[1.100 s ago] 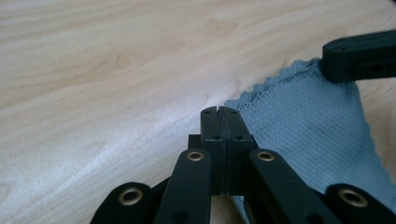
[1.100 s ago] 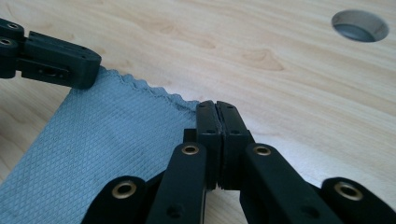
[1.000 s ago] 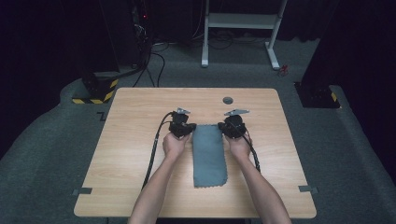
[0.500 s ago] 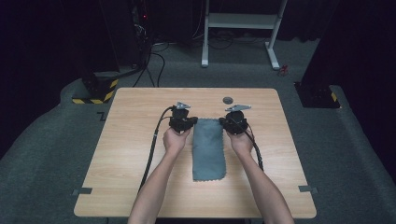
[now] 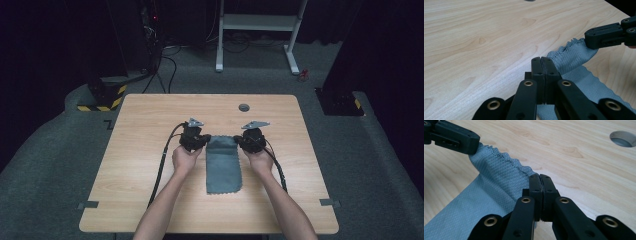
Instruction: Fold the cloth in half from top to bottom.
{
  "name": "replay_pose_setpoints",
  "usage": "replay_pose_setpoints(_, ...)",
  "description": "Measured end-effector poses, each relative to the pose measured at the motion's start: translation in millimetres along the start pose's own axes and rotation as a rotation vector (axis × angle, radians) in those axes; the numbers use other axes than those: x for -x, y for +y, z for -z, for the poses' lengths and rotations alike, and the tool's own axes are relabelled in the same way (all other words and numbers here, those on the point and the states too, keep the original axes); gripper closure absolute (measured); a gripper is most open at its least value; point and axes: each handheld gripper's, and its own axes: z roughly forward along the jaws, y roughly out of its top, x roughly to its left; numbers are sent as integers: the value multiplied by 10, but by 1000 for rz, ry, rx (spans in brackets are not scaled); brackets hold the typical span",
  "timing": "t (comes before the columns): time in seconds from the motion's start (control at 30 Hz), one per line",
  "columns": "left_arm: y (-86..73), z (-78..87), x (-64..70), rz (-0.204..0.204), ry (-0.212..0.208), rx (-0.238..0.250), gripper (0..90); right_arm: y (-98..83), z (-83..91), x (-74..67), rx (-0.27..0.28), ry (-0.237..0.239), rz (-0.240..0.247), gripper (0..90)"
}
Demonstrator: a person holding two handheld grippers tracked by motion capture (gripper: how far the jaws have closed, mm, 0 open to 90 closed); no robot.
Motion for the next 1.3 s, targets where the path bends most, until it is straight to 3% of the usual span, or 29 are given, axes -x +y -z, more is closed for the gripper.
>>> replay_pose_setpoints(0.4, -73, 43, 44, -7, -22, -9, 892, -113, 74, -9, 8, 43, -23, 891)
replay_pose_setpoints(0.93, -153, 128, 107, -23, -53, -8, 892, -227, 180, -68, 16, 77, 5, 891)
replay_pose_setpoints(1.07, -180, 122, 159, -79, -29, -44, 890, -248, 200, -73, 21, 91, -1, 891)
replay_pose_setpoints(1.3, -216, 147, 166, -68, -51, -36, 889, -282, 220, -91, 18, 106, 4, 891)
